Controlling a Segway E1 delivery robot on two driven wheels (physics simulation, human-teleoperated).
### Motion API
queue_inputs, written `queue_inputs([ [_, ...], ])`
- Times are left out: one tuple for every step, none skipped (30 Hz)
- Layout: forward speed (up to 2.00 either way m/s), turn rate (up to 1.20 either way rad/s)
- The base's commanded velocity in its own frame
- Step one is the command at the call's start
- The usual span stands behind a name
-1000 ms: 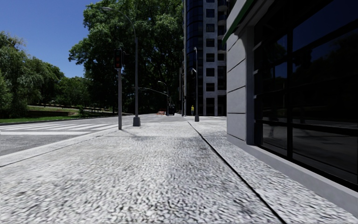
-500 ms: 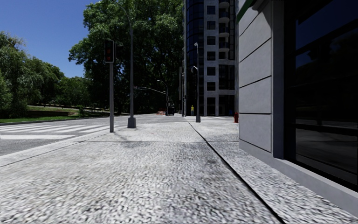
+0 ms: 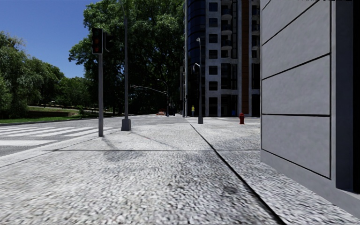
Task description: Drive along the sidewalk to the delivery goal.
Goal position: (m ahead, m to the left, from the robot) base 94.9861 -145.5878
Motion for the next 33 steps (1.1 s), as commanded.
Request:
queue_inputs([
  [2.00,0.00],
  [2.00,0.00],
  [2.00,0.00],
  [2.00,0.00],
  [2.00,0.00],
  [2.00,0.00],
  [2.00,0.00],
  [2.00,0.00],
  [2.00,0.00],
  [2.00,0.00],
  [2.00,0.00],
  [2.00,0.00],
  [2.00,0.00],
  [2.00,0.00],
  [2.00,0.00],
  [2.00,0.00],
  [2.00,0.00],
  [2.00,0.00],
  [2.00,0.00],
  [2.00,0.00],
  [2.00,0.00],
  [2.00,0.00],
  [2.00,0.00],
  [2.00,0.00],
  [2.00,0.00],
  [2.00,0.00],
  [2.00,0.00],
  [2.00,0.00],
  [2.00,0.00],
  [2.00,0.00],
  [2.00,0.00],
  [2.00,-0.15],
  [2.00,-0.24],
])
